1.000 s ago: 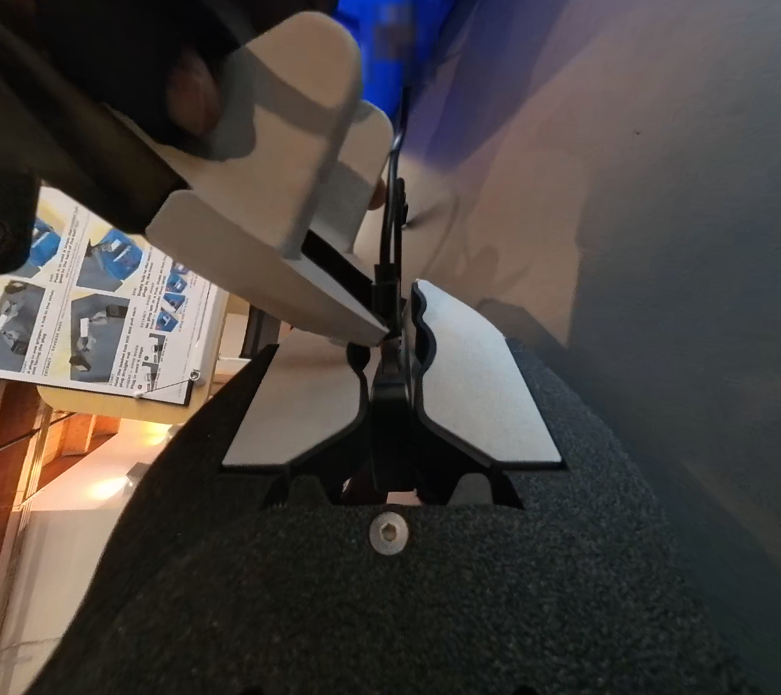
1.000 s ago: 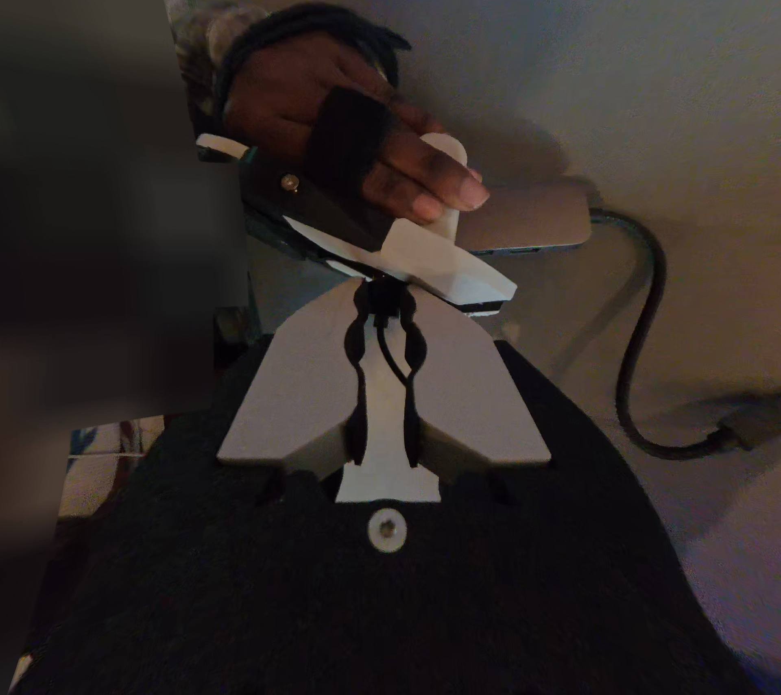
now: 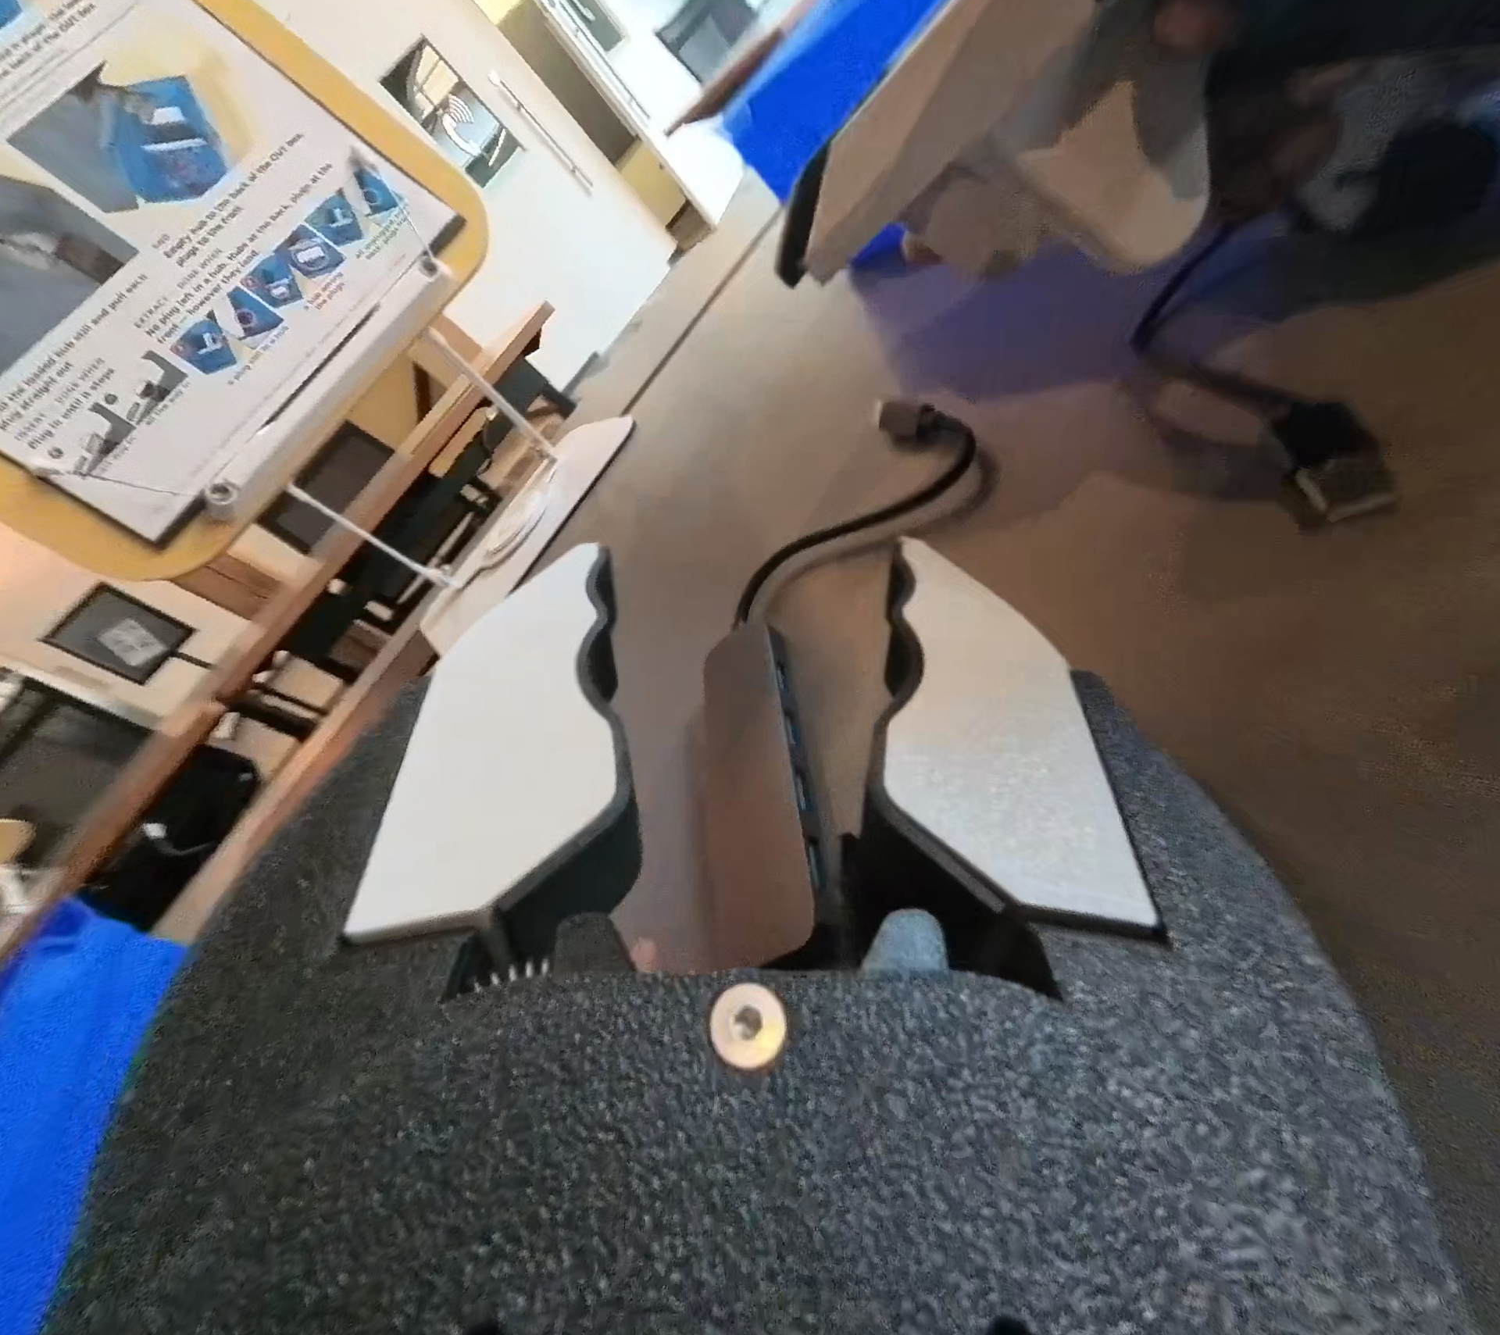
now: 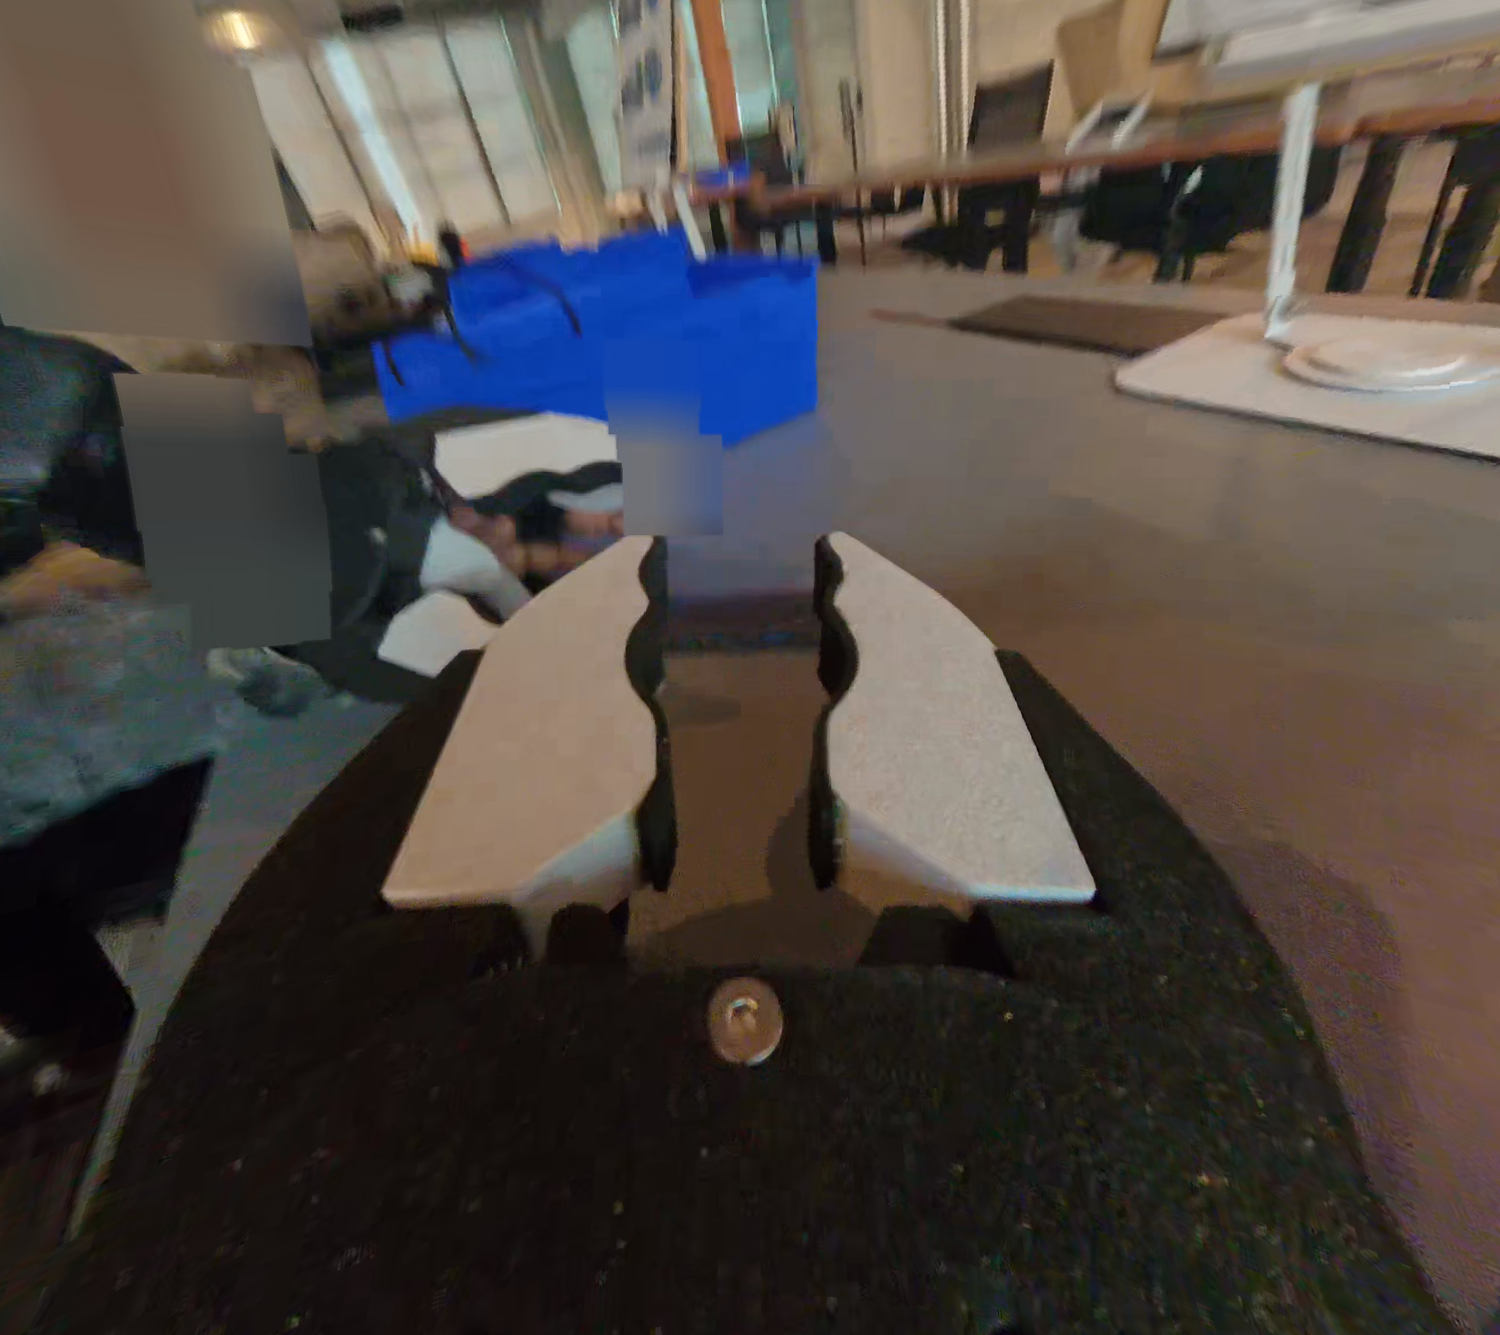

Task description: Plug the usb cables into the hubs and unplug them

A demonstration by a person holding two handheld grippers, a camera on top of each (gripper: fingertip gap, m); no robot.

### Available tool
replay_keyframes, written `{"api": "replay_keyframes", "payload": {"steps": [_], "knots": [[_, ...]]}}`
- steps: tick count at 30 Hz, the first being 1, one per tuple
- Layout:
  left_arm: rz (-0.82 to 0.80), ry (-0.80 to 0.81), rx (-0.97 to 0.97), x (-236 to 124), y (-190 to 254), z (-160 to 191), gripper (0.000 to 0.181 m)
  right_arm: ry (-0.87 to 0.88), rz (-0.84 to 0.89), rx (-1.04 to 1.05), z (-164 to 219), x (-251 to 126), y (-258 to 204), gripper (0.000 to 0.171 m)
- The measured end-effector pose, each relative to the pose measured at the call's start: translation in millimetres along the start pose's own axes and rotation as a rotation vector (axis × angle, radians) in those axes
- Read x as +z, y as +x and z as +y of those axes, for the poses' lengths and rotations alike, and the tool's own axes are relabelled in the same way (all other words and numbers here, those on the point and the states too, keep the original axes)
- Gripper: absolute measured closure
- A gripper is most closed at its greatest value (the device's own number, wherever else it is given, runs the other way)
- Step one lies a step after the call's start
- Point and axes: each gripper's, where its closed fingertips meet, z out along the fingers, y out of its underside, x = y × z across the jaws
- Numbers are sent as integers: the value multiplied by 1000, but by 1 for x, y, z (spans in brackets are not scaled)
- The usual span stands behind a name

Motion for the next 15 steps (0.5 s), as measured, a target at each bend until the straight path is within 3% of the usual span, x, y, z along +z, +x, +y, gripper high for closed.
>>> {"api": "replay_keyframes", "payload": {"steps": [2, 5, 8, 10, 12, 15], "knots": [[-2, 81, -148, -5, -8, -14, 97, 145, -25, 37, -22, -8, -3, 132], [7, 212, -399, -13, -24, -29, 91, 236, -49, 13, -35, -14, -7, 113], [5, 295, -601, -22, -41, -32, 110, 246, -36, -32, -37, -14, -10, 93], [-22, 322, -653, -28, -51, -29, 132, 237, 7, -82, -37, -14, -8, 90], [-33, 313, -661, -30, -53, -25, 143, 202, 55, -136, -33, -13, -4, 94], [-49, 272, -654, -28, -52, -19, 150, 128, 188, -193, -22, -15, 13, 133]]}}
